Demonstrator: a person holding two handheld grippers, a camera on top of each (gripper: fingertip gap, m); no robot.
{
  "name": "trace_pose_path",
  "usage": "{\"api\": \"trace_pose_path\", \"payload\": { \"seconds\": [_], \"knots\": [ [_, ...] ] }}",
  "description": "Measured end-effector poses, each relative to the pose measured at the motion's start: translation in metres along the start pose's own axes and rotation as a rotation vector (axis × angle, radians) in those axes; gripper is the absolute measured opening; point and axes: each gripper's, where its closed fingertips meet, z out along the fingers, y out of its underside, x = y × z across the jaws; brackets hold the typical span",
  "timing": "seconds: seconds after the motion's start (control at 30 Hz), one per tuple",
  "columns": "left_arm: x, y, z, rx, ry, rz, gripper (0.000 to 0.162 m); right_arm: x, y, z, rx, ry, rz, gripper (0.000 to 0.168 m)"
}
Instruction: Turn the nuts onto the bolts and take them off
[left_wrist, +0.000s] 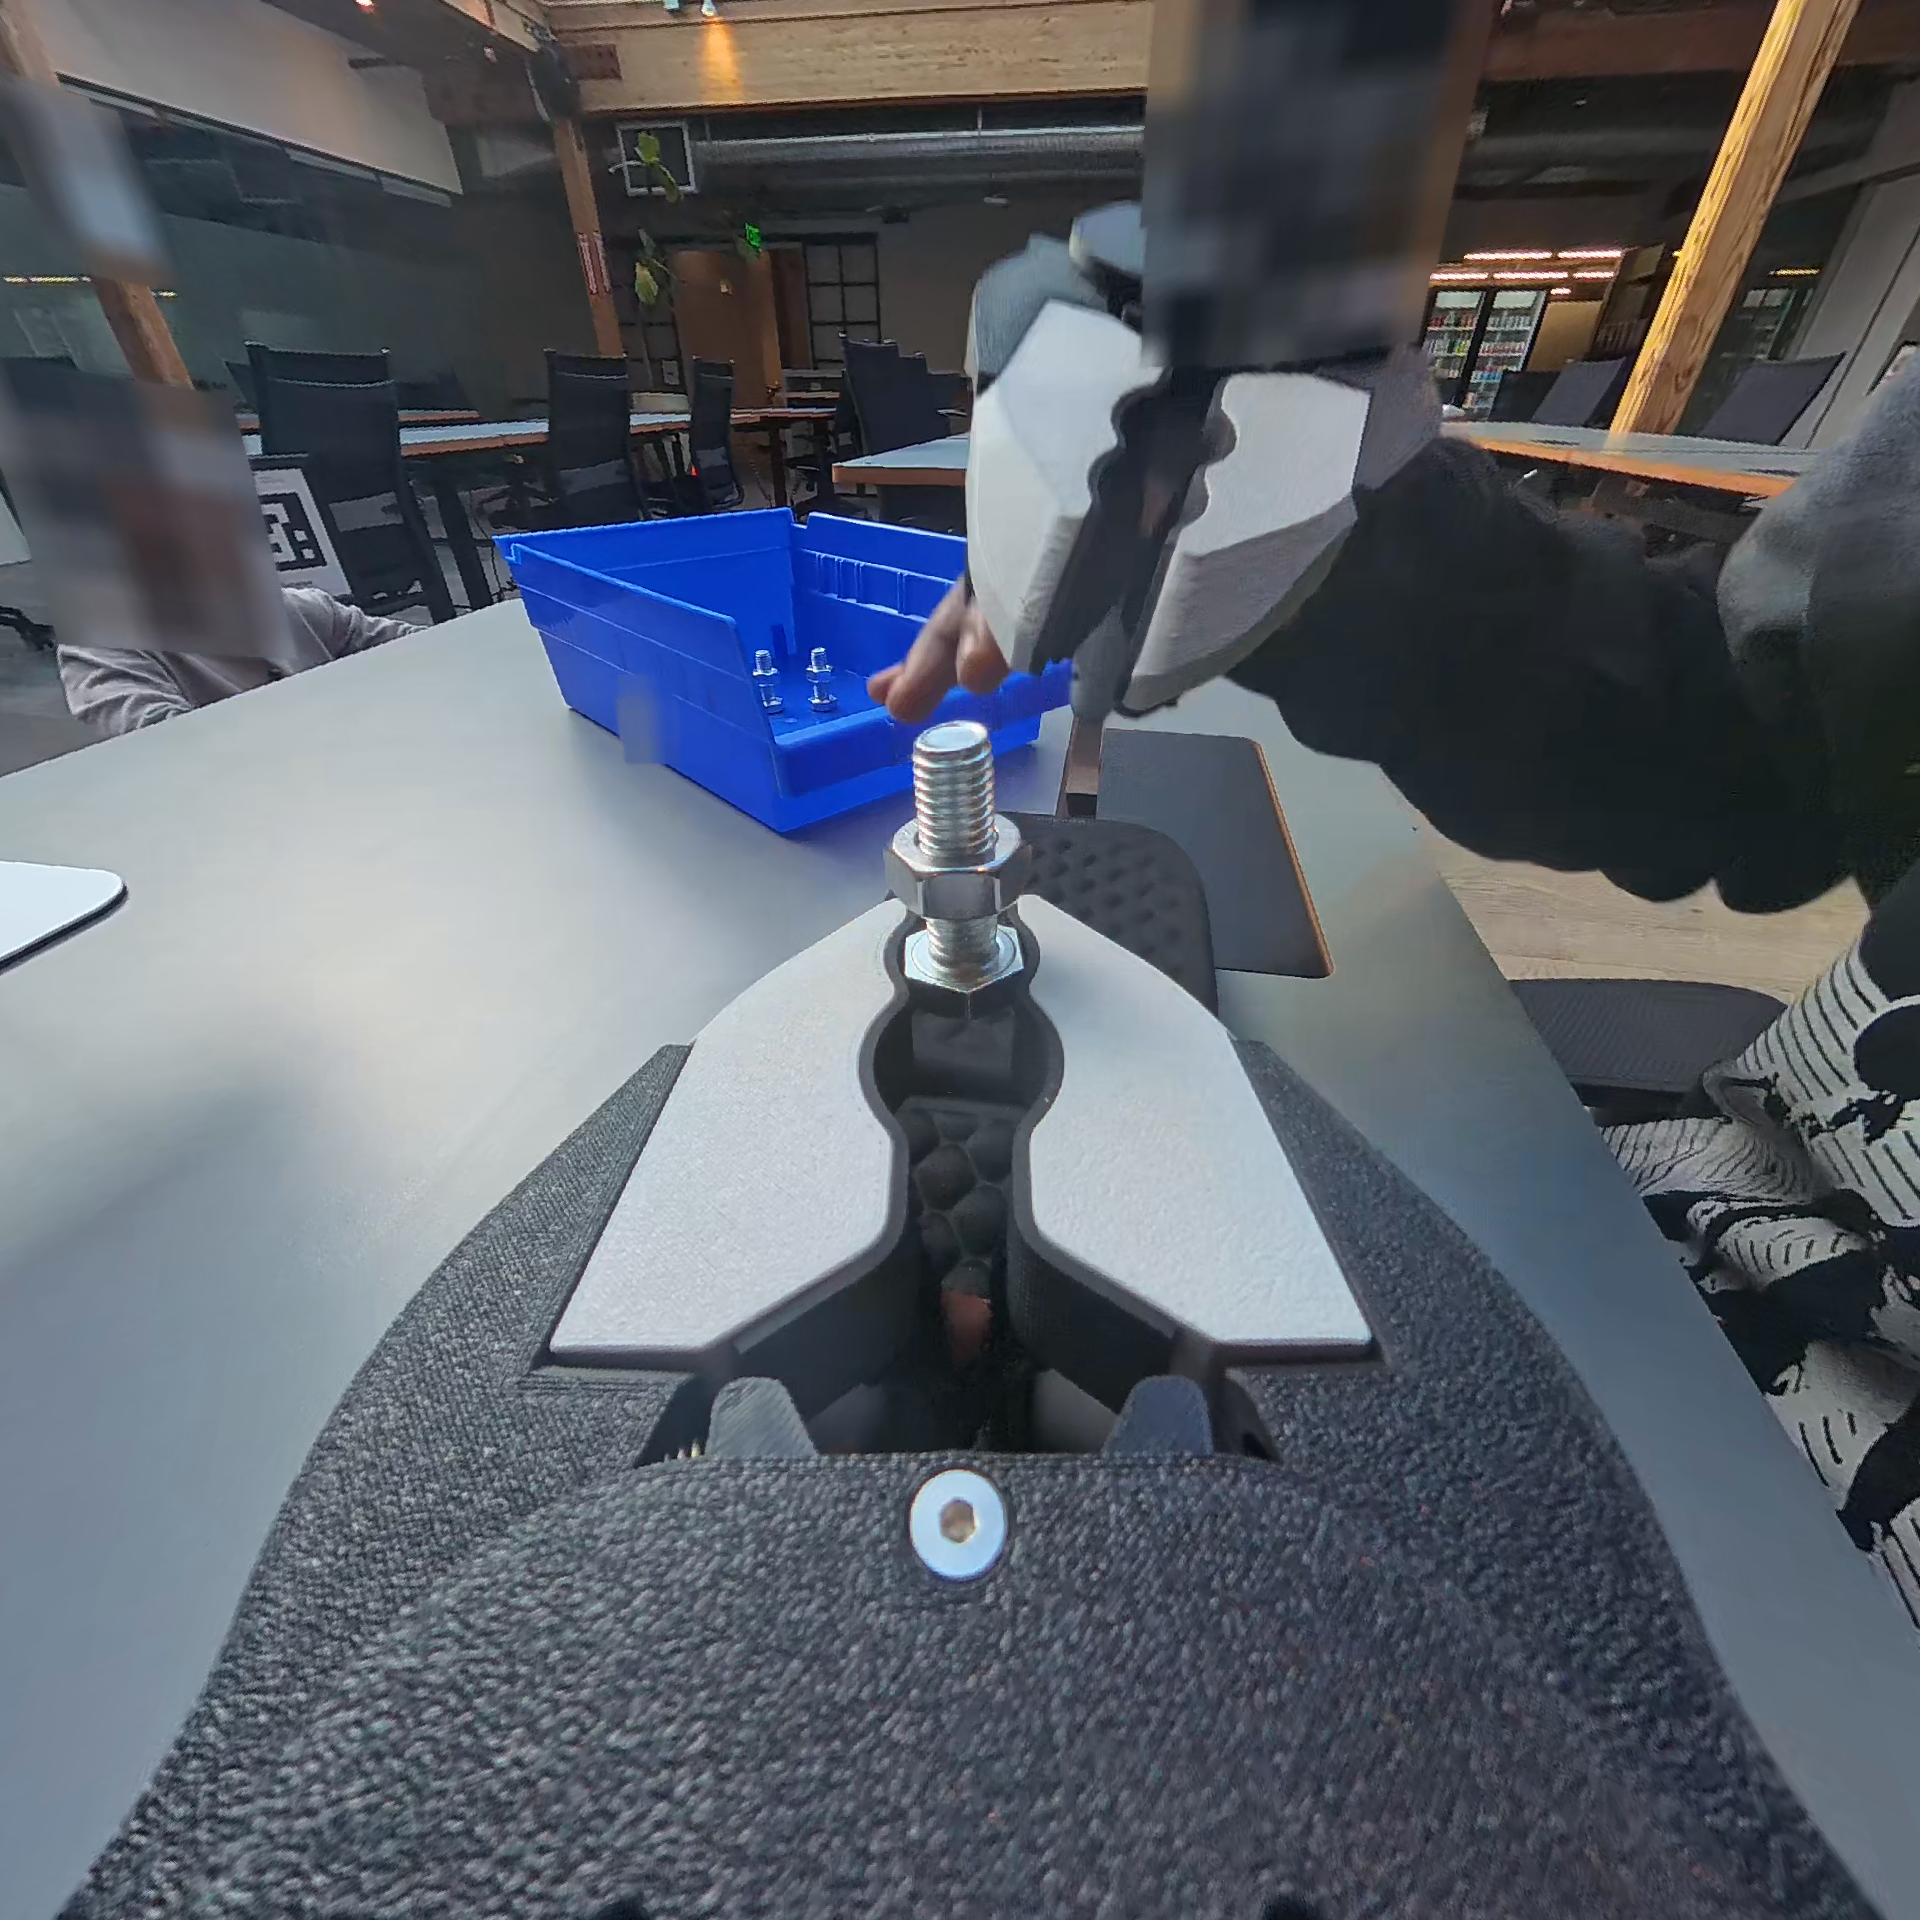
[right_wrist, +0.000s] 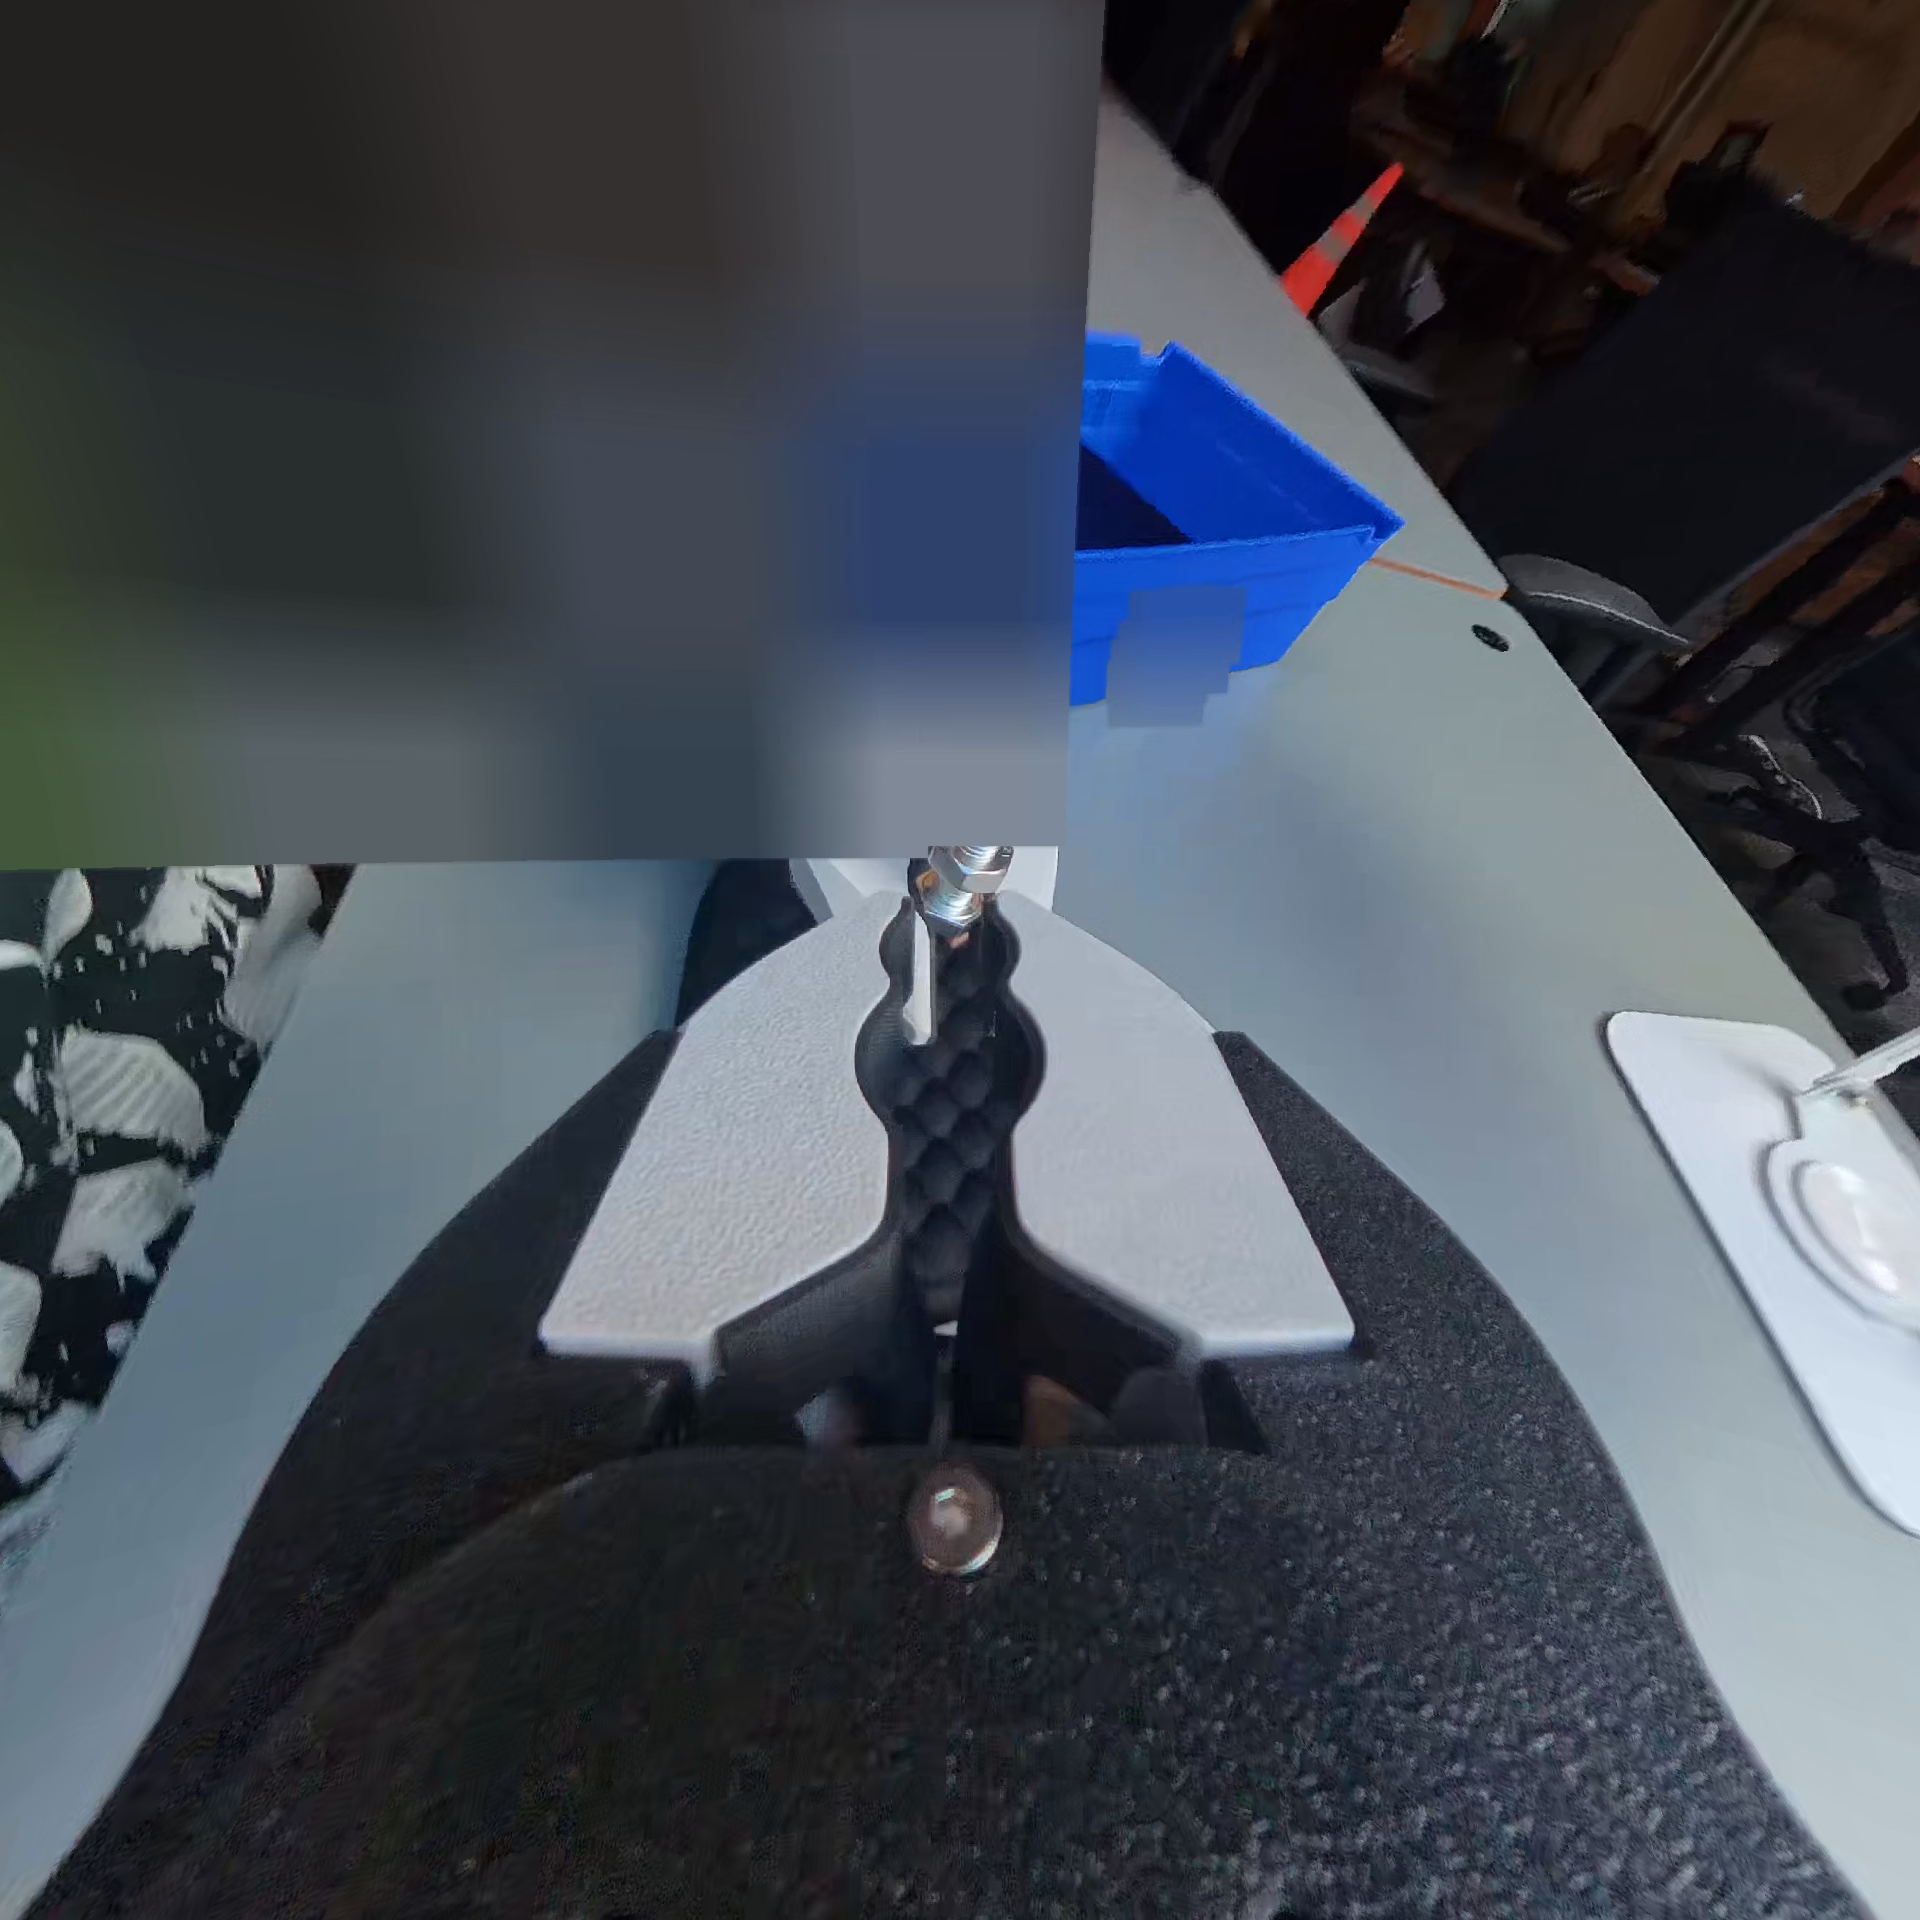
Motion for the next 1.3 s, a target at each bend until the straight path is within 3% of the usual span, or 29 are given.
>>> {"api": "trace_pose_path", "payload": {
  "seconds": [0.17, 0.33, 0.53, 0.63, 0.83, 1.07, 1.2, 1.3],
  "knots": [
    [0.001, 0.001, 0.001, -0.01, 0.0, 0.012, 0.014, 0.01, -0.005, 0.003, -0.339, -0.249, -0.329, 0.019],
    [0.002, 0.002, 0.001, -0.018, 0.0, 0.015, 0.014, 0.011, -0.01, 0.017, -0.533, -0.497, -0.479, 0.02],
    [0.003, 0.002, 0.001, -0.018, 0.005, 0.018, 0.014, 0.002, -0.003, 0.029, -0.651, -0.642, -0.533, 0.019],
    [0.004, 0.002, 0.001, -0.018, 0.007, 0.022, 0.014, 0.0, 0.002, 0.032, -0.68, -0.665, -0.535, 0.01],
    [0.005, 0.0, 0.0, -0.005, 0.014, 0.026, 0.014, 0.0, 0.0, 0.031, -0.663, -0.638, -0.512, 0.009],
    [-0.001, -0.005, -0.003, 0.036, -0.027, 0.009, 0.056, 0.026, -0.004, 0.002, -0.638, -0.492, -0.431, 0.009],
    [-0.007, -0.007, -0.002, 0.04, -0.068, 0.002, 0.09, 0.061, 0.006, -0.041, -0.683, -0.346, -0.339, 0.009],
    [-0.006, -0.008, -0.001, 0.047, -0.068, 0.023, 0.099, 0.091, 0.023, -0.085, -0.746, -0.221, -0.234, 0.009]
  ]
}}
